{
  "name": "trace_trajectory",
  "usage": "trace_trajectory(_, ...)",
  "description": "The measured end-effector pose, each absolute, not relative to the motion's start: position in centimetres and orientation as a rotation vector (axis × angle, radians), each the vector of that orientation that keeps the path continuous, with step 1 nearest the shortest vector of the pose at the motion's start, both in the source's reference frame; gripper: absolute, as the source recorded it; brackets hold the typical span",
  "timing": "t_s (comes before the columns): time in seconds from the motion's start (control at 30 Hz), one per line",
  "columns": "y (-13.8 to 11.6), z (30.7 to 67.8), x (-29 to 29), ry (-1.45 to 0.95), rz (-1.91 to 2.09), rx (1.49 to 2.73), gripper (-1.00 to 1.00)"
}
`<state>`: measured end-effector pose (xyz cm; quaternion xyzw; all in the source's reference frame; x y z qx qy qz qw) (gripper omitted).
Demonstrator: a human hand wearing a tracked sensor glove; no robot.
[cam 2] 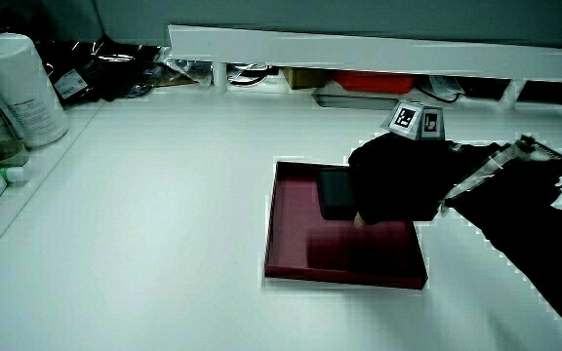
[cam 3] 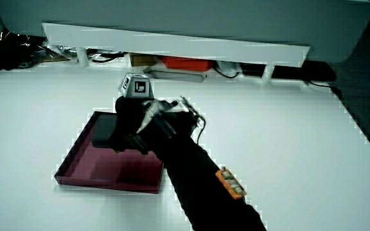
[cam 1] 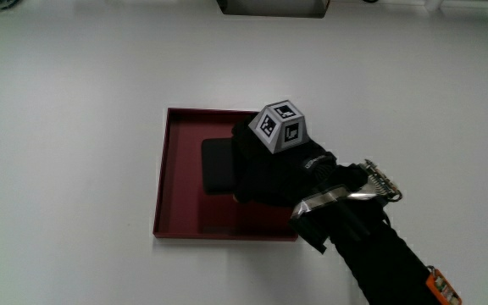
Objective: Place battery into plate
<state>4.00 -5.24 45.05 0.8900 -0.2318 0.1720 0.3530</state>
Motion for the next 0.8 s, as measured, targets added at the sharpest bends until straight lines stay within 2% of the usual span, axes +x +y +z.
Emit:
trace_trajectory(0.67, -3.1, 52.7, 0.9, -0.539, 0.378, 2.184, 0.00)
trace_trajectory(0.8, -3.1, 52.3, 0.8, -0.556, 0.389, 2.199, 0.00)
